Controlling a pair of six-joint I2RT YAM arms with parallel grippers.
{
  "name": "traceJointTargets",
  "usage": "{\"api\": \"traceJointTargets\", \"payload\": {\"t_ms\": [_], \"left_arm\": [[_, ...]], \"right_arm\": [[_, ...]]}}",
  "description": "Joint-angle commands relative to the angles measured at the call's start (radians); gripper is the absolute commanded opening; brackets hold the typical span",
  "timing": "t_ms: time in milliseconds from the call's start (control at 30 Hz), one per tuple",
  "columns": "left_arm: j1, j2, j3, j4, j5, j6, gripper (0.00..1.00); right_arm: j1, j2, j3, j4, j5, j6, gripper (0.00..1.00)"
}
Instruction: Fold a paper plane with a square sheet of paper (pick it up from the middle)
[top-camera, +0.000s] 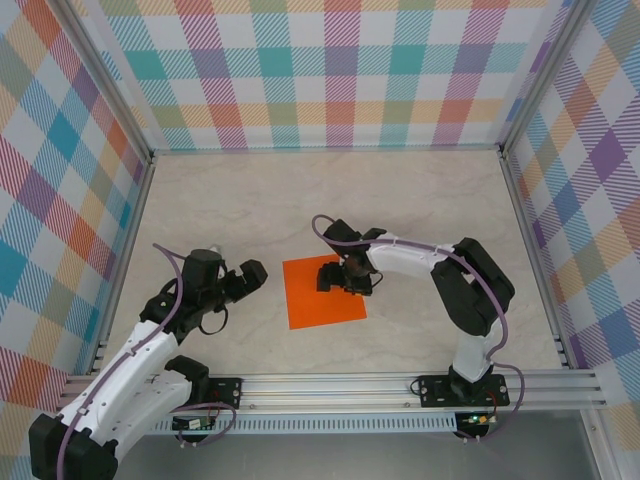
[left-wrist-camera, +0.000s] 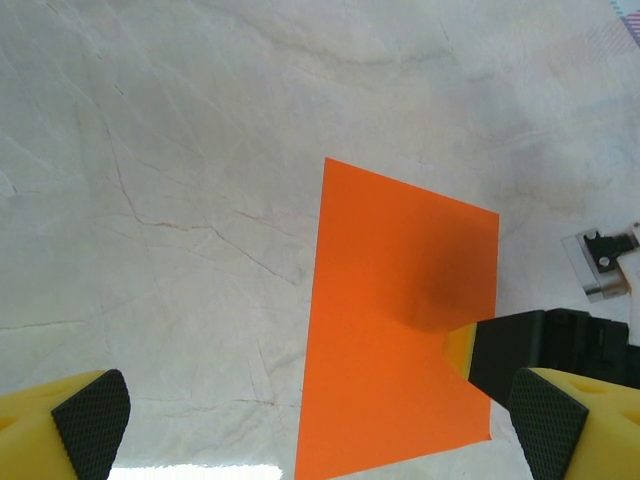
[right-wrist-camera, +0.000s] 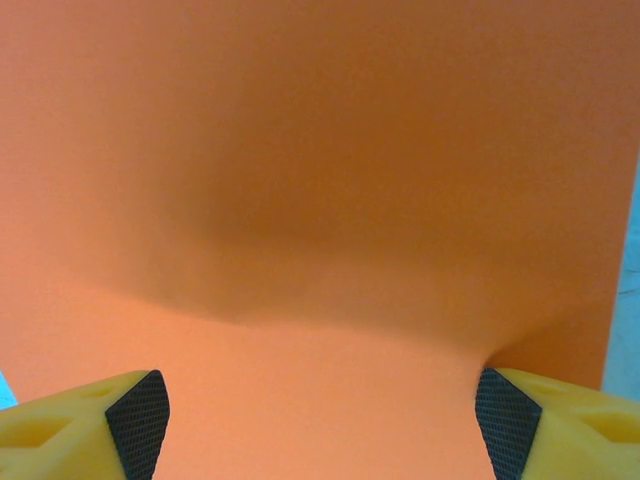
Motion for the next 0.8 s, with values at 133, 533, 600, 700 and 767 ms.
{"api": "traceJointTargets", "payload": {"t_ms": [133, 533, 600, 700, 767], "left_arm": [[0.017, -0.056, -0.035, -0.029, 0.072, 0.008, 1.00], [0.017, -0.081, -0.054, 0.012, 0.134, -0.020, 1.00], [0.017, -0.069, -0.058, 0.027, 0.147, -0.027, 1.00], [0.017, -0.048, -0.068, 0.063, 0.165, -0.045, 1.00], [0.016, -0.034, -0.073, 0.086, 0.180, -0.055, 1.00]], "right_arm": [[-0.006, 0.135, 0.195, -0.021, -0.025, -0.005, 0.83], [-0.009, 0.172, 0.078, -0.031, 0.035, 0.037, 0.82], [-0.009, 0.154, 0.051, -0.040, 0.052, 0.029, 0.82], [-0.011, 0.135, 0.038, -0.056, 0.067, 0.016, 0.83], [-0.013, 0.126, 0.044, -0.065, 0.079, 0.005, 0.83]]}}
